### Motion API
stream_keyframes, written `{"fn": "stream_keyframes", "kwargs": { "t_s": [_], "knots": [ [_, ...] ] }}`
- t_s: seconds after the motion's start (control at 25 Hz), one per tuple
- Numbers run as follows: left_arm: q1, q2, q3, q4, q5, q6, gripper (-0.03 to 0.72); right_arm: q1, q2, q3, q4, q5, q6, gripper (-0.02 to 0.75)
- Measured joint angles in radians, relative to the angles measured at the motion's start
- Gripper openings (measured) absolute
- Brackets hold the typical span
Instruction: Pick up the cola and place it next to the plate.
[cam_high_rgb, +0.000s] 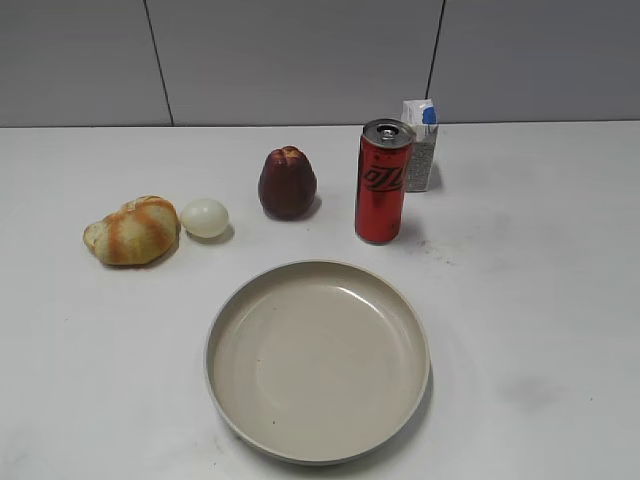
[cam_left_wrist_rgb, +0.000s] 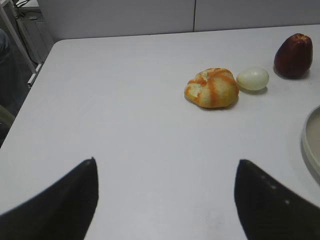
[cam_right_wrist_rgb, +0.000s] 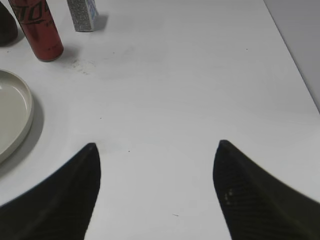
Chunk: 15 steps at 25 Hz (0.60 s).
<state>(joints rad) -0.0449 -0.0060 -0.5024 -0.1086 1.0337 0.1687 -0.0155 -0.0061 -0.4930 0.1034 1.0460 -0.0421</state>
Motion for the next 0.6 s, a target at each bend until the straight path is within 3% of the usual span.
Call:
{"fn": "stream_keyframes", "kwargs": {
  "t_s": [0.6],
  "knots": [
    [0.0, 0.053, 0.0, 0.0, -0.001, 0.0, 0.587, 0.0, 0.0, 0.0, 0.0, 0.0, 0.0, 0.533]
  ]
}}
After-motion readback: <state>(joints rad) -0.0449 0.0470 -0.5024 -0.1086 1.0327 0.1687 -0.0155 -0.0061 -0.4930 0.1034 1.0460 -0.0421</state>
